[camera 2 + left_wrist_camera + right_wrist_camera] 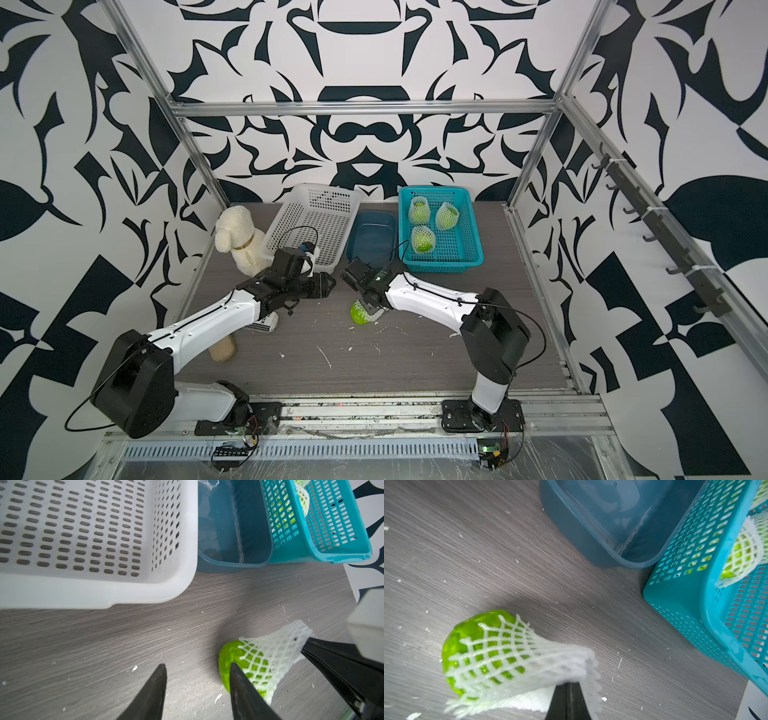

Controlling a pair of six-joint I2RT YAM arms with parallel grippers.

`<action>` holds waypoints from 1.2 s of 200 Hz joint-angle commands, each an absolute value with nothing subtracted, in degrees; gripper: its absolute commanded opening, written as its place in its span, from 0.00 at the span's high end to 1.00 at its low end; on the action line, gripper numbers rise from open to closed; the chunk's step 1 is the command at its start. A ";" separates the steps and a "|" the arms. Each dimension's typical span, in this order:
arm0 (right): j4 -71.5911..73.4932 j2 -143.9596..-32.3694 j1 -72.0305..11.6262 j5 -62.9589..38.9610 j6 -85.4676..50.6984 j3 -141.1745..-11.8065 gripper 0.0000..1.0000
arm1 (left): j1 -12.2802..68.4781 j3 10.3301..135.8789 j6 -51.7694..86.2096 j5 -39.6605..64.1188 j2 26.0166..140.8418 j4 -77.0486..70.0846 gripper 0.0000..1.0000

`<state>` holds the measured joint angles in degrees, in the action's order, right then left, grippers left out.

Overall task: Sleeve custard apples in foam nets
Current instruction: Put on the foam net on the custard apple.

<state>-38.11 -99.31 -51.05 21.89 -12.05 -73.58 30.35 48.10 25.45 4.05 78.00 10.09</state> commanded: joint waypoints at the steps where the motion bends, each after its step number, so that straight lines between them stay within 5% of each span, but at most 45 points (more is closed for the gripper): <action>1: -38.61 -98.87 -50.98 22.30 -13.09 -75.68 1.00 | 30.41 49.10 24.83 4.82 78.34 10.90 0.49; 67: -29.19 -93.53 -51.04 5.22 -13.53 -71.42 1.00 | 30.36 48.34 25.05 4.43 77.91 10.63 0.49; 143: -29.62 -95.16 -52.56 5.65 -13.20 -71.22 1.00 | 30.36 48.05 25.13 4.51 77.48 10.62 0.49; 212: -28.57 -96.99 -53.77 3.78 -13.34 -72.51 0.88 | 30.38 47.68 25.49 4.98 76.78 10.89 0.49; 240: -28.46 -95.54 -53.78 4.09 -13.44 -72.27 0.69 | 30.36 47.40 25.43 4.83 75.87 11.06 0.49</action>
